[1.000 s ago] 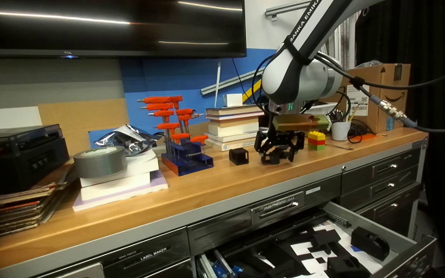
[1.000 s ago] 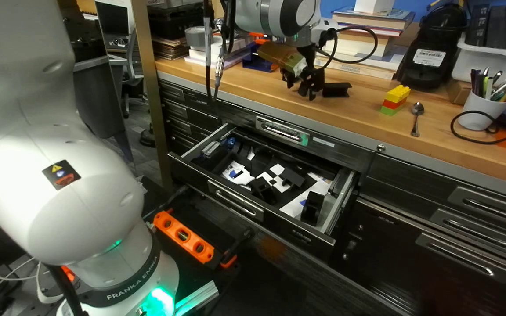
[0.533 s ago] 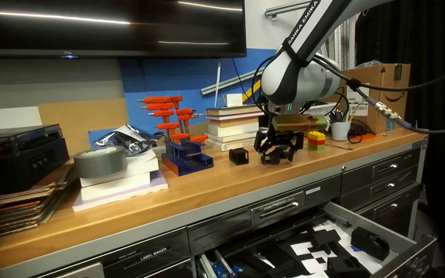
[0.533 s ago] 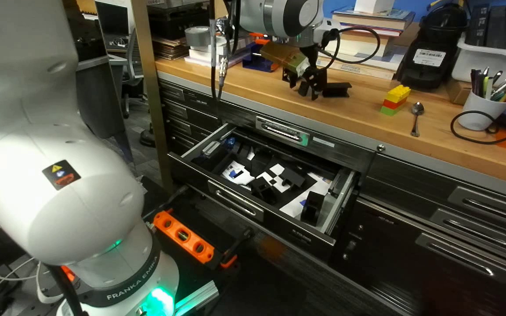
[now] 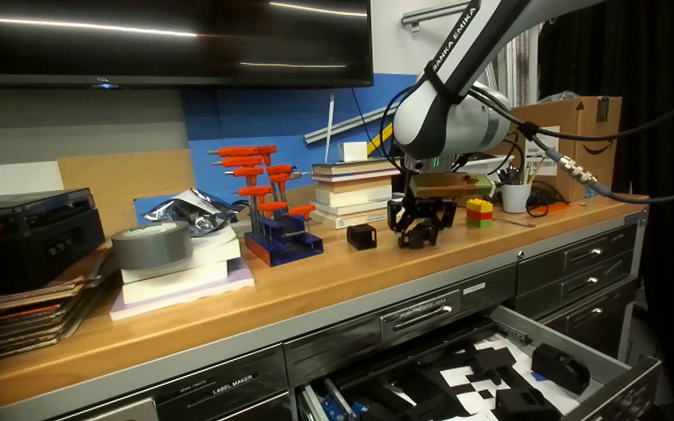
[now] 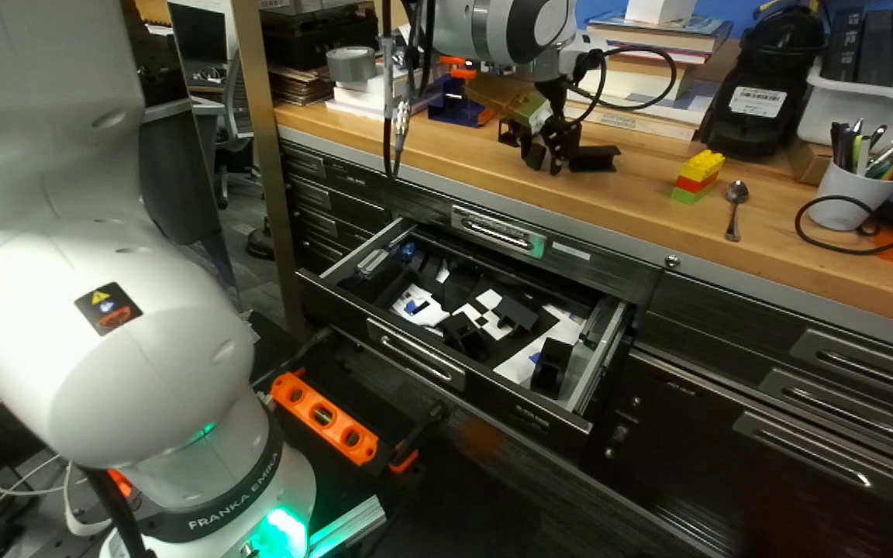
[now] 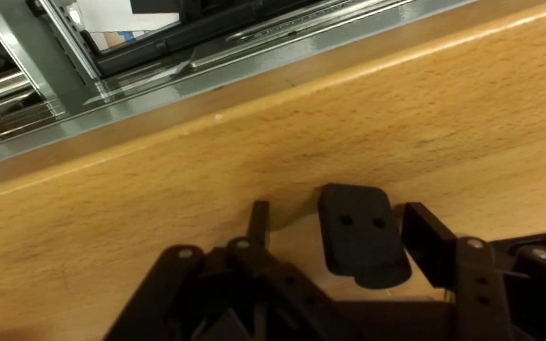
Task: Put the three black objects in the open drawer and close it
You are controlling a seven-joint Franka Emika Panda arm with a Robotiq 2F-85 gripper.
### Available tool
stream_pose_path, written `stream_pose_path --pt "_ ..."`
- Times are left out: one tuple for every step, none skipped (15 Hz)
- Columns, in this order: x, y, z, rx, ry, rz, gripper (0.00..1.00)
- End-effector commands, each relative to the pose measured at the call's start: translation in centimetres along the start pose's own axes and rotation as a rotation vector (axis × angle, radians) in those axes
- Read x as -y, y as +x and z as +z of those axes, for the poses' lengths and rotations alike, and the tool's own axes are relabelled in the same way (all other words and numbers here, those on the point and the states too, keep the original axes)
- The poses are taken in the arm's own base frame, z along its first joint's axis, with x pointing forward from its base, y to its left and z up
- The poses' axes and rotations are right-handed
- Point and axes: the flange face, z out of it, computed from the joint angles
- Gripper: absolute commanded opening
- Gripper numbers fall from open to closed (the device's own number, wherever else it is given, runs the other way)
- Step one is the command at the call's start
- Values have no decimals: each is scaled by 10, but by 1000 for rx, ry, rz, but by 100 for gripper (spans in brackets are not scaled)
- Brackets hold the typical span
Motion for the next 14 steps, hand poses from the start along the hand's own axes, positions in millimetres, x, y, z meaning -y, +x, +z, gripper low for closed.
stream_pose_path --pt "1 10 -5 -7 -8 1 42" --pt "0 10 -6 -7 -10 2 34" --pt "-1 11 -7 -6 -11 3 27" --pt "-2 11 -9 0 -16 2 19" --pt "-3 10 -10 13 -25 -1 18" --pt "-5 7 -12 41 -45 -7 17" --pt "-8 4 -15 71 -68 -19 21" --pt "-10 -2 -19 112 -101 -30 21" --pt "-13 -8 -25 152 -128 -41 21" --pt "-15 -17 -30 192 -157 -50 21" --pt "-18 -27 -35 234 -190 -57 21" --pt "-22 -40 -42 277 -216 -62 21" --pt "-24 -50 -46 314 -235 -65 21" --pt "-26 -62 -50 341 -250 -58 21"
